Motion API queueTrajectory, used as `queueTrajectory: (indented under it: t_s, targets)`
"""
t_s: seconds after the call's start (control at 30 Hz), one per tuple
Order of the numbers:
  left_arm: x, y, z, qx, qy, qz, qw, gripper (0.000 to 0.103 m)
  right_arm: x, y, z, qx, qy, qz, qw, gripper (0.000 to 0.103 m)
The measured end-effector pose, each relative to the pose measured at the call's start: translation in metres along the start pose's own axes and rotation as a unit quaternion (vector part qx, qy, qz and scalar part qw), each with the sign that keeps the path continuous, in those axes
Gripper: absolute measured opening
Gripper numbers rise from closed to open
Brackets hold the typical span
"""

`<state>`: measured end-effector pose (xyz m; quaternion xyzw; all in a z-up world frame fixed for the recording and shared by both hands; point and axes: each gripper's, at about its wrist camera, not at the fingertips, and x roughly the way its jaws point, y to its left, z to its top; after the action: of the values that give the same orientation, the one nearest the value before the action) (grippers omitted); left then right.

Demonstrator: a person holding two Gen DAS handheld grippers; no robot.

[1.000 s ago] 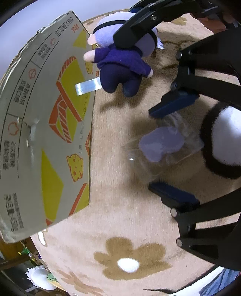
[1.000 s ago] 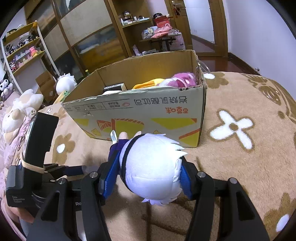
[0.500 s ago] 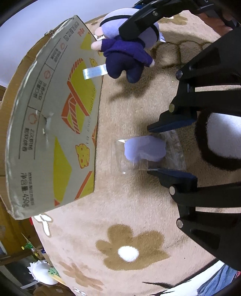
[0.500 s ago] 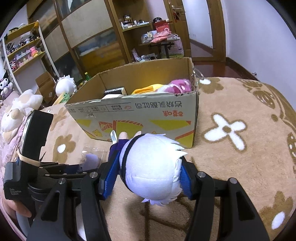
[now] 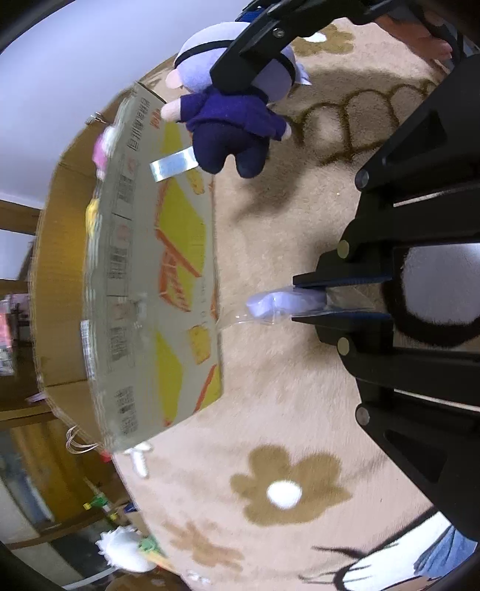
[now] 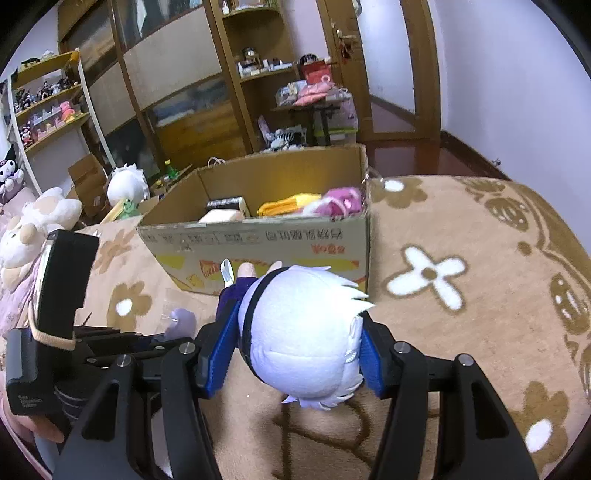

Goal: Organize soft objects
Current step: 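Lift the doll and clear bag and carry both over the cardboard box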

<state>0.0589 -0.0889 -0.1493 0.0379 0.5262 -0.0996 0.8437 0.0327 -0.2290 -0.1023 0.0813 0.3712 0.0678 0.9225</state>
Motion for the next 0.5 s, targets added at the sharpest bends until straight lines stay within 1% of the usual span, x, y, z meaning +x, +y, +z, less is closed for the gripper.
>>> queueTrajectory:
  t_s: [0.1, 0.2, 0.23, 0.33, 0.4, 0.43, 0.47, 0.5]
  targets:
    - [-0.024, -0.002, -0.002, 0.005, -0.040, 0.015, 0.9991, 0.010, -0.010, -0.001, 0.004, -0.001, -0.019, -0.003, 1.000, 0.062]
    - [-0.049, -0.001, -0.005, 0.008, -0.082, 0.024, 0.9963, 0.010, -0.022, -0.003, 0.009, 0.001, -0.039, -0.005, 0.999, 0.062]
    - [-0.056, 0.004, -0.003, 0.008, -0.095, 0.026, 0.9951, 0.010, -0.027, -0.003, 0.011, 0.002, -0.046, -0.005, 0.999, 0.062]
    - [-0.074, 0.000, -0.002, 0.009, -0.134, 0.032, 0.9904, 0.010, -0.037, -0.003, 0.016, 0.002, -0.065, -0.007, 0.998, 0.062]
    - [-0.084, 0.000, 0.001, 0.011, -0.157, 0.037, 0.9868, 0.010, -0.042, -0.001, 0.019, 0.000, -0.078, -0.008, 0.997, 0.062]
    - [-0.093, 0.004, 0.009, 0.012, -0.167, 0.038, 0.9852, 0.010, -0.046, -0.001, 0.021, -0.002, -0.087, -0.009, 0.996, 0.062]
    - [-0.092, 0.015, 0.017, 0.011, -0.175, 0.038, 0.9838, 0.010, -0.049, 0.000, 0.023, -0.005, -0.094, -0.010, 0.995, 0.062]
    - [-0.097, 0.016, 0.019, 0.012, -0.185, 0.040, 0.9818, 0.010, -0.050, 0.000, 0.024, -0.006, -0.100, -0.010, 0.995, 0.062]
